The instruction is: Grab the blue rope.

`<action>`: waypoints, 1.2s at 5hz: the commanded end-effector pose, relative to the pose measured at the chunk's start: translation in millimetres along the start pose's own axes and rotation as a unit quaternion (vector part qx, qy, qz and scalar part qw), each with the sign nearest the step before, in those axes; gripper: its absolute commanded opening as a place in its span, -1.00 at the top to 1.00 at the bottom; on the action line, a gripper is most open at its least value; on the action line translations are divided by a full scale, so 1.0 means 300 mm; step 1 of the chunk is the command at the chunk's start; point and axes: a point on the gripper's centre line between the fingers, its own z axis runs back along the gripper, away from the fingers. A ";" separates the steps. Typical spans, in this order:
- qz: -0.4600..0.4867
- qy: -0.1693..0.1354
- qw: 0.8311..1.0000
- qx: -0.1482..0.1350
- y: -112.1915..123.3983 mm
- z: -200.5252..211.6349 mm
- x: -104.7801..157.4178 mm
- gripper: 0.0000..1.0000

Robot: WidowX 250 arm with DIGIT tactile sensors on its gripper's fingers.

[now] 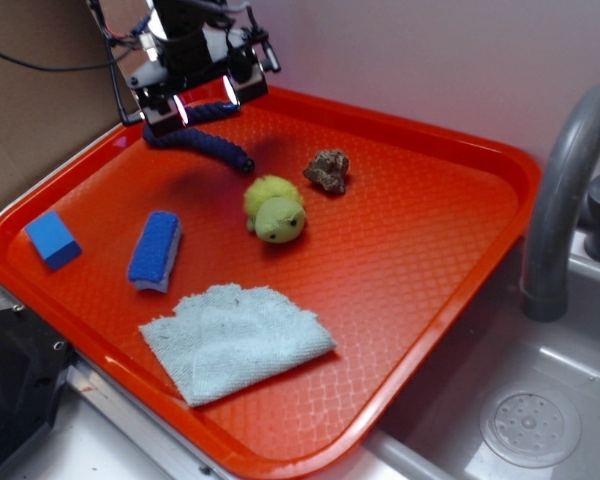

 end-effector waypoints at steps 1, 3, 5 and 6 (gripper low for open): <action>0.032 0.000 0.999 0.003 0.045 -0.079 0.135 -1.00; 0.049 0.058 0.997 0.022 0.078 -0.127 0.104 1.00; 0.020 0.061 0.997 0.037 0.062 -0.115 0.067 1.00; -0.080 0.046 0.995 -0.044 0.006 0.035 0.054 1.00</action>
